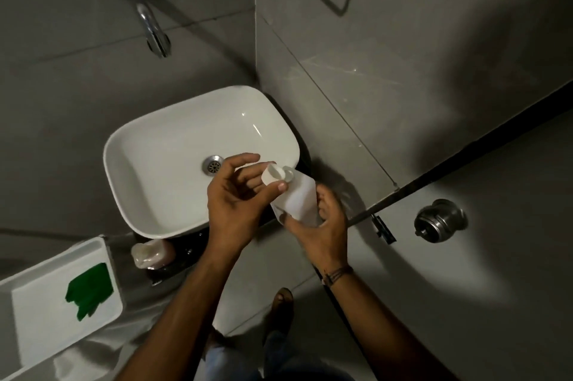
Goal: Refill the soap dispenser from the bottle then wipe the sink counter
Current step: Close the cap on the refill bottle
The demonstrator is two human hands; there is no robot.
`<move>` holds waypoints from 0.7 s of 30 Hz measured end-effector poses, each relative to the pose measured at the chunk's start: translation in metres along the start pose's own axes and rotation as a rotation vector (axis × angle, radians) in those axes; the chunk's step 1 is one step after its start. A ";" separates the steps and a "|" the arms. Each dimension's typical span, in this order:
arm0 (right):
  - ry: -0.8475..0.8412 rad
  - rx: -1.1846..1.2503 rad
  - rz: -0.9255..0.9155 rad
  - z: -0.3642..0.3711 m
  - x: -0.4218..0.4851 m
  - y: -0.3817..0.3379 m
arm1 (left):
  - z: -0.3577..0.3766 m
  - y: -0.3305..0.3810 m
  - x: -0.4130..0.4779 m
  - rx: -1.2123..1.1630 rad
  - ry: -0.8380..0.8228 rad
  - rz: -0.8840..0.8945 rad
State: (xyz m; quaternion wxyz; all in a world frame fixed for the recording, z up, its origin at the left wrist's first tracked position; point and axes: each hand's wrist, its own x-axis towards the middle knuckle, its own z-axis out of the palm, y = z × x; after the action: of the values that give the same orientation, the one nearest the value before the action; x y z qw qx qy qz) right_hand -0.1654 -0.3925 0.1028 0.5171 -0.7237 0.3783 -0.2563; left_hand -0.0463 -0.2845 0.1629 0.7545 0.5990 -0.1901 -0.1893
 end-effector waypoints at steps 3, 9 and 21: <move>0.001 0.006 -0.071 0.006 -0.008 -0.024 | -0.020 0.025 -0.003 0.136 -0.036 0.102; -0.024 -0.021 -0.165 0.025 -0.020 -0.046 | -0.049 0.069 -0.004 0.420 -0.166 0.134; -0.041 0.063 -0.187 0.046 -0.028 -0.068 | -0.063 0.082 0.003 0.439 -0.123 0.189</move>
State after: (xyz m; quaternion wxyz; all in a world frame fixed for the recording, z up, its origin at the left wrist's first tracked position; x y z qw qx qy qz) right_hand -0.1277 -0.3325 0.1518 0.5210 -0.7444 0.2902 -0.3002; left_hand -0.0063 -0.2166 0.2300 0.6076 0.7154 -0.3275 -0.1081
